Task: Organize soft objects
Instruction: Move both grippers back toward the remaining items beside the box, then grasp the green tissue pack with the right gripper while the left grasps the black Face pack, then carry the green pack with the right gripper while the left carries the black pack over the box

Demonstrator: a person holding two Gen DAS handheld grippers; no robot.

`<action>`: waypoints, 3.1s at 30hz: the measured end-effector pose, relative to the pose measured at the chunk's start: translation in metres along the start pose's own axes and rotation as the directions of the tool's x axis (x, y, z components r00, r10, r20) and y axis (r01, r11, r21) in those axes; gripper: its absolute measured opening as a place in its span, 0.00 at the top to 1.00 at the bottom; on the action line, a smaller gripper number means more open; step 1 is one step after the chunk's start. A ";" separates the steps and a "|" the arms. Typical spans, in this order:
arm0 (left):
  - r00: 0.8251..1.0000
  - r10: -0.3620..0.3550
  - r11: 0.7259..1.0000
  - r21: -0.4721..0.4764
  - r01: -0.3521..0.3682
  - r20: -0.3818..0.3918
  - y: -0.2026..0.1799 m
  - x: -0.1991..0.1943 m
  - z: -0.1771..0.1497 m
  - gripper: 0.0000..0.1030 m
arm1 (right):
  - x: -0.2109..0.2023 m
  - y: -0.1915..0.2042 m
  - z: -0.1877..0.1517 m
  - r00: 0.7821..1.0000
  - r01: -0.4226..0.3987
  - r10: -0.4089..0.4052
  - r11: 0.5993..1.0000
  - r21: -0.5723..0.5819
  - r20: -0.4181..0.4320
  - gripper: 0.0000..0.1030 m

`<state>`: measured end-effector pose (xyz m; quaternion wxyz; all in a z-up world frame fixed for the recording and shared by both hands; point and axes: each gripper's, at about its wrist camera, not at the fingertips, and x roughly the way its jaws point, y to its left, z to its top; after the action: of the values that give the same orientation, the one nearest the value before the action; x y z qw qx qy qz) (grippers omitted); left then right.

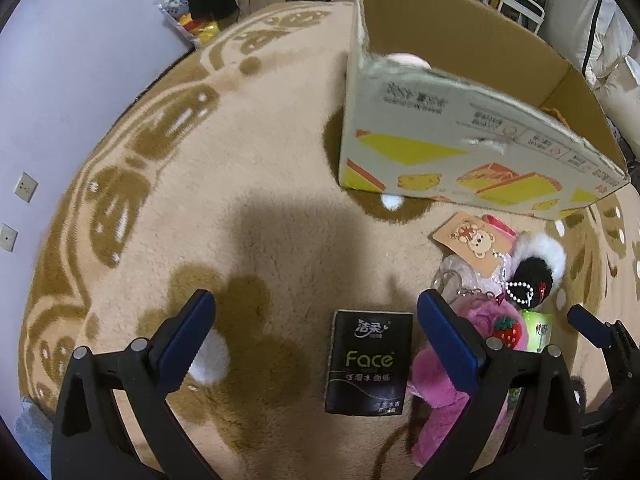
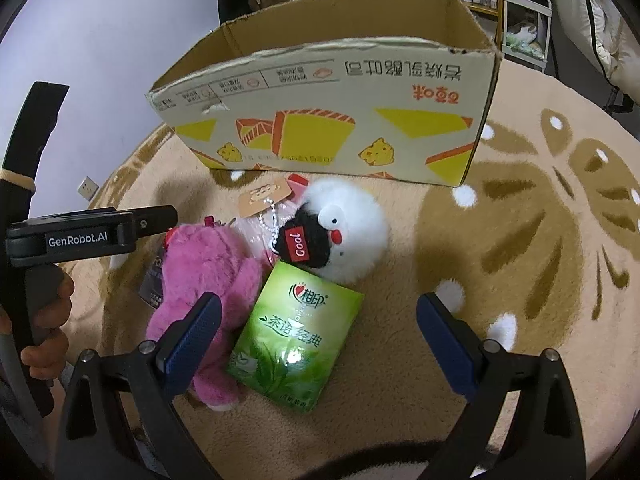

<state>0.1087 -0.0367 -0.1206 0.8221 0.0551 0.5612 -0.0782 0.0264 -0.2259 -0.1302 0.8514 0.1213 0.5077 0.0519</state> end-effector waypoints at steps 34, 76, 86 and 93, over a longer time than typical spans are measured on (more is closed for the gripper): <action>0.988 -0.014 1.000 -0.024 0.010 -0.154 -0.005 0.041 -0.016 0.11 | 0.027 -0.009 -0.010 0.992 0.040 -0.036 0.999 0.031 -0.123 0.08; 0.966 0.066 0.995 -0.082 -0.047 0.248 0.011 -0.093 -0.032 0.57 | -0.081 -0.010 -0.001 0.968 0.042 -0.054 0.998 0.052 0.246 0.40; 0.908 0.100 0.995 -0.043 -0.090 0.407 0.010 -0.146 -0.030 0.57 | -0.114 -0.011 0.005 0.943 0.041 -0.049 0.999 0.033 0.328 0.40; 0.872 0.086 0.996 -0.011 -0.093 0.481 0.001 -0.168 -0.016 0.57 | -0.129 -0.008 0.023 0.925 0.032 -0.034 0.999 0.011 0.378 0.40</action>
<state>0.0337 -0.0218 0.0300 0.9382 0.0650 0.3356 -0.0549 -0.0158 -0.2647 -0.0120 0.9338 0.1226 0.3360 0.0119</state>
